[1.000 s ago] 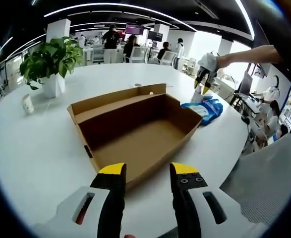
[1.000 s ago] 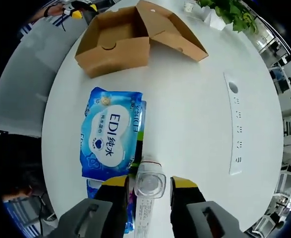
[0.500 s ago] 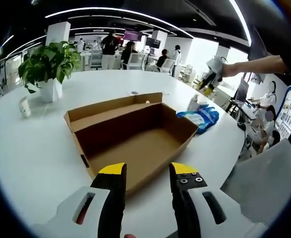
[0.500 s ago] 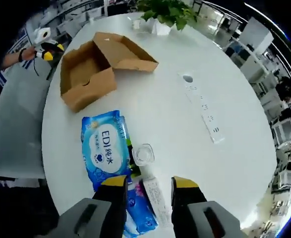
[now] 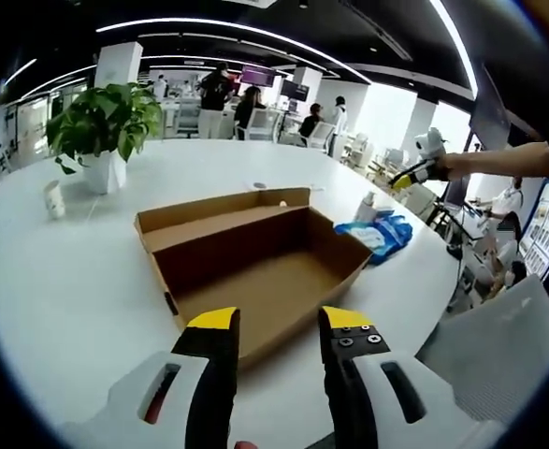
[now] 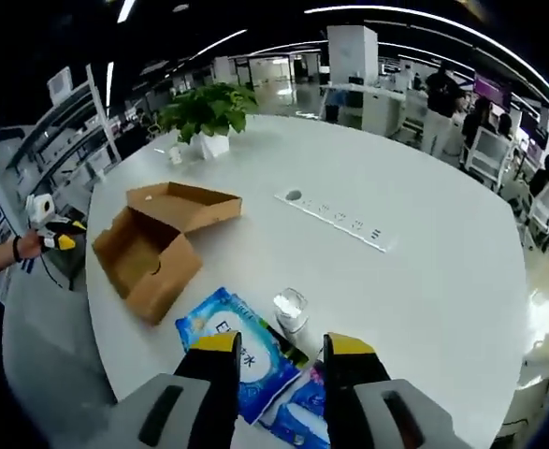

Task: Operate the shoe box by opening the lid, removing the specified soft item, and placing it in the target area until the item is outside and the box remains undamaged.

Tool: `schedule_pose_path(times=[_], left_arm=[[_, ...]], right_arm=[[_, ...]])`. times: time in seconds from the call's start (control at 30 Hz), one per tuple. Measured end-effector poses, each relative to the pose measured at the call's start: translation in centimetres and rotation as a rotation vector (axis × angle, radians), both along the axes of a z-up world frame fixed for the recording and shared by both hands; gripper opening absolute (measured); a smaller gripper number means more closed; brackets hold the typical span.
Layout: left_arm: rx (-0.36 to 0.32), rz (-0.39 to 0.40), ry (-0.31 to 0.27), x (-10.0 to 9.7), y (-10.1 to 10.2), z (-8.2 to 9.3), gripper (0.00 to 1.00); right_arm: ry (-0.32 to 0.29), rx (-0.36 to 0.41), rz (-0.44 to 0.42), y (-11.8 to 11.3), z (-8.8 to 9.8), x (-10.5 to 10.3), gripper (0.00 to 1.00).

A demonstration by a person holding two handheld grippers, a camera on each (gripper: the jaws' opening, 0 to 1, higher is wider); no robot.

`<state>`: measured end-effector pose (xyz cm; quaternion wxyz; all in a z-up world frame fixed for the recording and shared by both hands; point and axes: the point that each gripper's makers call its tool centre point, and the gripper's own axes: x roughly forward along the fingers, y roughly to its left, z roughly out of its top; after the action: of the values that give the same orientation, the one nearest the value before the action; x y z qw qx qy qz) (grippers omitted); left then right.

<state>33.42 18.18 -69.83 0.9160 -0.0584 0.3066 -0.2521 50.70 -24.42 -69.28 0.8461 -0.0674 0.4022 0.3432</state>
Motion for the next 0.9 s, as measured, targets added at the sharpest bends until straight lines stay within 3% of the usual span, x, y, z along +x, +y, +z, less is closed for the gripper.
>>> schedule_pose_path(times=[0.2, 0.37, 0.53, 0.9], left_arm=[[0.0, 0.029, 0.001, 0.1, 0.6, 0.0, 0.35], [0.0, 0.059, 0.001, 0.4, 1.3, 0.0, 0.35], [0.011, 0.077, 0.012, 0.4, 1.8, -0.6, 0.35], [-0.012, 0.143, 0.019, 1.2, 3.1, -1.0, 0.36]], right_arm=[[-0.043, 0.133, -0.081, 1.9, 1.3, -0.5, 0.33], [-0.048, 0.17, -0.1, 3.4, 1.7, -1.4, 0.35], [-0.077, 0.254, -0.137, 6.0, 2.4, -1.9, 0.35], [-0.081, 0.339, -0.091, 11.9, 2.9, -4.0, 0.36]])
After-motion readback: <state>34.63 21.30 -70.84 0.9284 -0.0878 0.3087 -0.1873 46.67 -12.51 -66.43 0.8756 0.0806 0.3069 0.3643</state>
